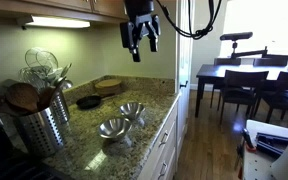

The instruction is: Pick up the smaller silver bowl and put it in the bigger silver bowl.

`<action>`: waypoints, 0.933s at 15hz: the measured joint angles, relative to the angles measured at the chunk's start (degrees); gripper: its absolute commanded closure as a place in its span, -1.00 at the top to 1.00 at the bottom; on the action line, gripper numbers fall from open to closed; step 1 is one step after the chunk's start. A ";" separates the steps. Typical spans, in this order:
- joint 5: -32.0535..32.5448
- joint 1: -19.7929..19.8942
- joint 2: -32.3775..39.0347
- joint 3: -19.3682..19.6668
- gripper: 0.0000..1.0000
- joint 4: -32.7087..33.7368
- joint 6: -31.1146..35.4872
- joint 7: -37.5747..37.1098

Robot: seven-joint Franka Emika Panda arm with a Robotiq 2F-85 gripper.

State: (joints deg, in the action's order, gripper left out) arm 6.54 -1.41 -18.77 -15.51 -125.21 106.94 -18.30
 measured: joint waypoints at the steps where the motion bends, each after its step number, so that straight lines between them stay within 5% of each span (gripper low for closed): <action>1: 0.00 0.00 0.00 0.00 1.00 0.00 0.00 0.00; 14: 2.32 -0.09 1.93 1.44 1.00 0.00 0.81 -0.08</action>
State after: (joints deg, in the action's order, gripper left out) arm 8.86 -1.50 -16.85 -14.06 -125.21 107.75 -18.38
